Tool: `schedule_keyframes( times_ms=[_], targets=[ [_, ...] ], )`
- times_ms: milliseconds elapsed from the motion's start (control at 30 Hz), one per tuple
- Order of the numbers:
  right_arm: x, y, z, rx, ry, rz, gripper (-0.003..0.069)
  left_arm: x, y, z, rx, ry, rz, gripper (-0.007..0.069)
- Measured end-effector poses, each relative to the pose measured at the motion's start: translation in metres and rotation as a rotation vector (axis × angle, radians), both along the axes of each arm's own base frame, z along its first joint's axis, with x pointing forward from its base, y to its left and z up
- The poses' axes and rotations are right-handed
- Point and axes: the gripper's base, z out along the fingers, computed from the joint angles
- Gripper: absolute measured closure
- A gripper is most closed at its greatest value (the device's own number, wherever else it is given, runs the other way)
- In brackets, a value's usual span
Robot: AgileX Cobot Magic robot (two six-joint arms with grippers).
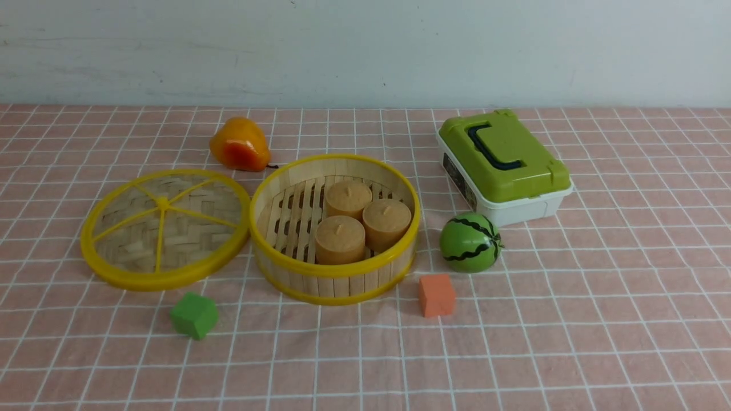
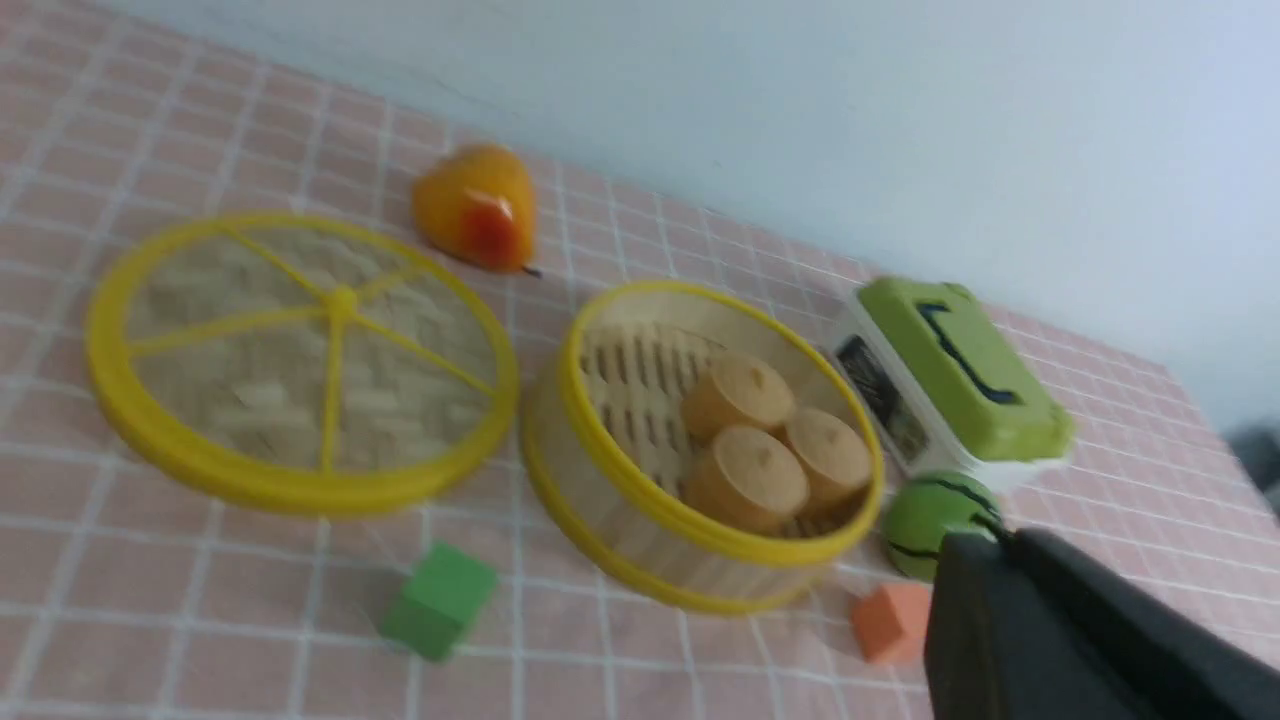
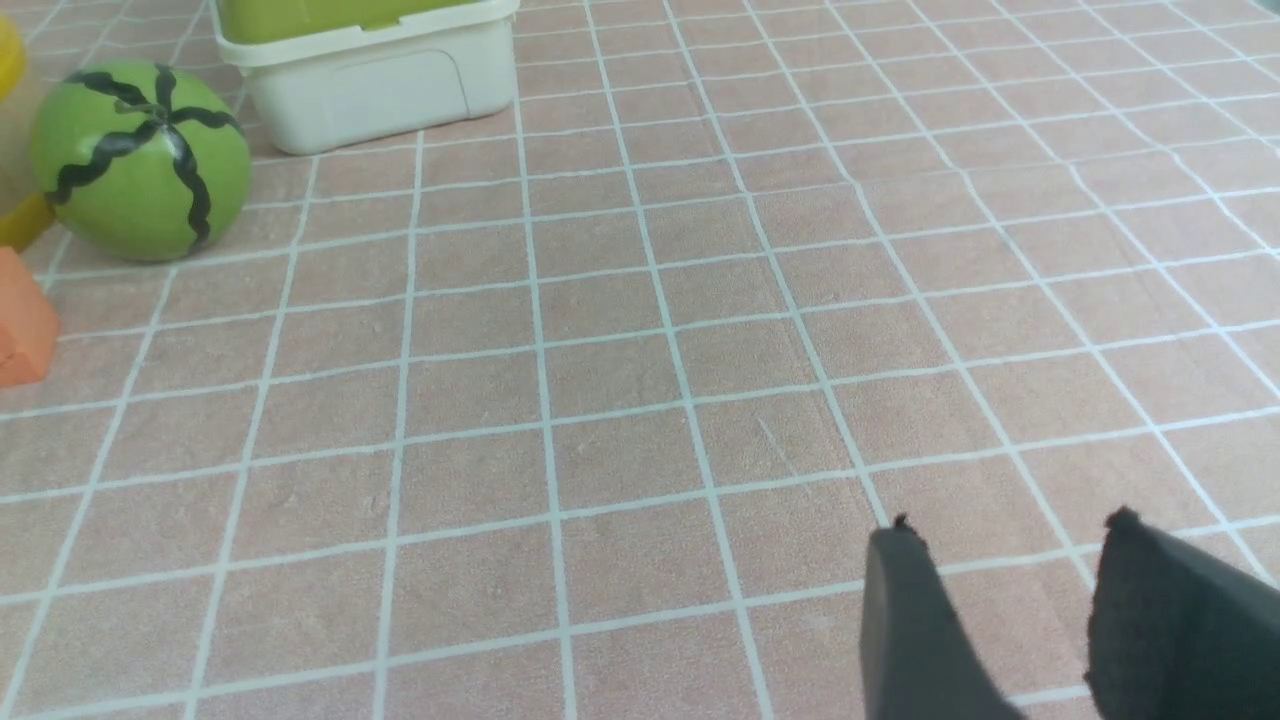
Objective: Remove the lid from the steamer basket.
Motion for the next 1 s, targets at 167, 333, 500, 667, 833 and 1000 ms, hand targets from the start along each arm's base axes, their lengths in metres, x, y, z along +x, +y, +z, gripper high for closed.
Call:
schedule_keyframes(
  times_ms=[167,333,500,667,833,1000],
  targets=[
    [0.0,0.0,0.0,0.0,0.0,0.0,0.0418,-0.024,0.0,-0.042,-0.049,-0.024,-0.021,0.0637],
    [0.0,0.0,0.0,0.0,0.0,0.0,0.0418,-0.033,0.008,-0.069,0.077,-0.104,0.047,0.0637],
    [0.0,0.0,0.0,0.0,0.0,0.0,0.0418,-0.021,0.019,-0.101,0.215,-0.036,0.185,0.0637],
    [0.0,0.0,0.0,0.0,0.0,0.0,0.0418,-0.013,0.021,-0.132,0.251,0.046,0.215,0.0637],
    [0.0,0.0,0.0,0.0,0.0,0.0,0.0418,-0.009,0.022,-0.17,0.307,0.127,0.196,0.0637],
    [0.0,0.0,0.0,0.0,0.0,0.0,0.0418,-0.007,0.02,-0.17,0.291,0.084,0.186,0.0637]
  ],
)
